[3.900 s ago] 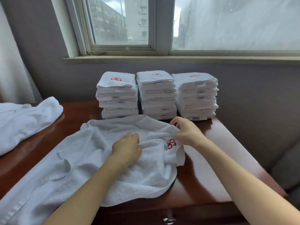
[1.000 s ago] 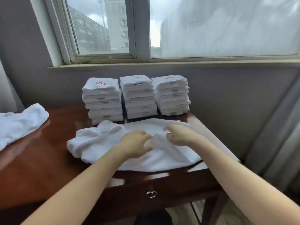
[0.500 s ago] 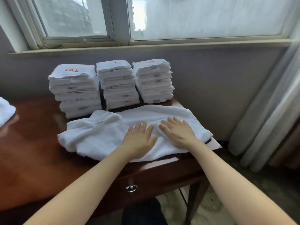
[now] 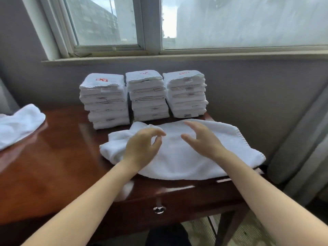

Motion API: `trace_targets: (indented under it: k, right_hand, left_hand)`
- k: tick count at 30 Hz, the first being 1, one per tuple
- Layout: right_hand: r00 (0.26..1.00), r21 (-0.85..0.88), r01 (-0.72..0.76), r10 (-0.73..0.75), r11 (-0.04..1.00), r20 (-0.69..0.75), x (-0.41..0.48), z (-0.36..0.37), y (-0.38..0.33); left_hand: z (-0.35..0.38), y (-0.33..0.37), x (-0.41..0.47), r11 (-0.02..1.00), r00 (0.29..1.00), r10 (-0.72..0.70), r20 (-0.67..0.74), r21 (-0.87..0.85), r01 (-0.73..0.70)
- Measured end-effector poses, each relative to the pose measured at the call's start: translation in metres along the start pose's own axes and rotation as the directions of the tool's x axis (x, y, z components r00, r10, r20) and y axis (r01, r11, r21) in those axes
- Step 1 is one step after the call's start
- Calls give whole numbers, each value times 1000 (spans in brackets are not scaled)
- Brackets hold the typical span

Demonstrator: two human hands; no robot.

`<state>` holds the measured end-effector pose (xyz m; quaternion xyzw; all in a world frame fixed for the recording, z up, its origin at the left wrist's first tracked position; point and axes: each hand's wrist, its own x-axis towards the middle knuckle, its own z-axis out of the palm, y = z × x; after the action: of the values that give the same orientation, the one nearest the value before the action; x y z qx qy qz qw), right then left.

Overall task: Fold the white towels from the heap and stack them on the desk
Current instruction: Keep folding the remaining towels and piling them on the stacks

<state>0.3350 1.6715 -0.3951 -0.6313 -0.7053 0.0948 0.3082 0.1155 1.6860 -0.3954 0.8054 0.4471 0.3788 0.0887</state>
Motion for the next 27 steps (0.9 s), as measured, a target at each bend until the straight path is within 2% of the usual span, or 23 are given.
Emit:
trace_targets:
  k: [2, 4, 8, 10, 12, 14, 18, 20, 22, 25, 27]
  right_hand:
    - [988, 58, 148, -150, 987, 25, 10, 19, -39]
    - [960, 88, 268, -274, 959, 62, 20, 42, -76]
    - [862, 9, 470, -461, 883, 209, 40, 88, -140]
    - [817, -95, 519, -461, 849, 348, 47, 109, -161]
    - [803, -211, 519, -388, 828, 453, 52, 126, -172]
    - [819, -259, 488, -336, 833, 464, 58, 136, -173]
    - [846, -248, 478, -366, 843, 389, 69, 141, -164]
    - [904, -130, 351, -300, 927, 304, 74, 137, -161]
    - [966, 124, 184, -203, 975, 163, 83, 124, -162]
    - [995, 443, 100, -100, 891, -25, 97, 91, -165]
    - [996, 633, 71, -26, 771, -80, 103, 67, -168]
  left_hand:
    - [-30, -24, -7, 997, 992, -77, -98, 6, 78]
    - [-57, -50, -19, 982, 974, -182, -132, 28, 187]
    - [-93, -94, -43, 919, 916, -376, -142, 68, 388]
    - [-102, -108, -52, 887, 886, -446, -129, 66, 457]
    - [-107, -118, -57, 860, 861, -501, -84, 60, 507]
    - [-106, -124, -59, 835, 837, -547, -24, 46, 548]
    - [-102, -129, -57, 805, 806, -589, 55, -56, 591]
    - [-99, -129, -54, 787, 799, -594, 94, -137, 601]
    - [-96, -124, -48, 763, 798, -584, 149, -233, 602]
    - [-89, -114, -34, 711, 807, -532, 258, -381, 591]
    - [-84, -107, -24, 707, 822, -465, 330, -421, 569]
